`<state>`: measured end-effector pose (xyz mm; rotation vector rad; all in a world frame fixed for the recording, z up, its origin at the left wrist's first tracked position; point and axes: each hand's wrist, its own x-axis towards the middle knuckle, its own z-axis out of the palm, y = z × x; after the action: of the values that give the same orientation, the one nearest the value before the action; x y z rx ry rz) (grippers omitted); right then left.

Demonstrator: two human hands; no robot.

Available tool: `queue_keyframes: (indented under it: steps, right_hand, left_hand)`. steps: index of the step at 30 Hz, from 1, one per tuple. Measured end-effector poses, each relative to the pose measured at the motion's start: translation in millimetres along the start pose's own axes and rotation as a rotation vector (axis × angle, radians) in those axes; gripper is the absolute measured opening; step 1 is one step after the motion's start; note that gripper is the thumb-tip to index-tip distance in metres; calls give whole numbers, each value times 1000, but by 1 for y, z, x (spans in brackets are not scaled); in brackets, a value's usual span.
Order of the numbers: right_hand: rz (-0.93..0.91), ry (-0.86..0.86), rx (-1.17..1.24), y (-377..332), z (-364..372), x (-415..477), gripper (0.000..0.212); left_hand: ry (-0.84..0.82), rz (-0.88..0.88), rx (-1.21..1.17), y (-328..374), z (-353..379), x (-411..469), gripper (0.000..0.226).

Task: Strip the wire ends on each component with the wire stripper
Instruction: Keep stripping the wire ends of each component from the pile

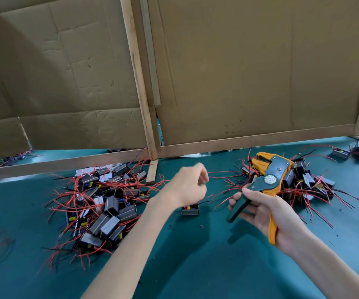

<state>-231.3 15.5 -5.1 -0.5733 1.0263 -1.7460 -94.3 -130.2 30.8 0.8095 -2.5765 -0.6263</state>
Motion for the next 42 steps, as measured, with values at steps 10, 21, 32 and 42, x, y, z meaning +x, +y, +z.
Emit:
queue_keyframes:
  steps: [10, 21, 32, 42]
  right_hand:
    - [6, -8, -7, 2, -1, 1, 23]
    - [54, -120, -158, 1, -3, -2, 10]
    - [71, -412, -337, 1, 2, -13, 29]
    - [107, -444, -438, 2, 0, -14, 29]
  left_hand:
    - [-167, -46, 46, -30, 21, 0, 11]
    - [134, 45, -512, -19, 1, 1, 15]
    - [2, 134, -495, 13, -33, -16, 12]
    - [-163, 114, -466, 6, -47, -21, 13]
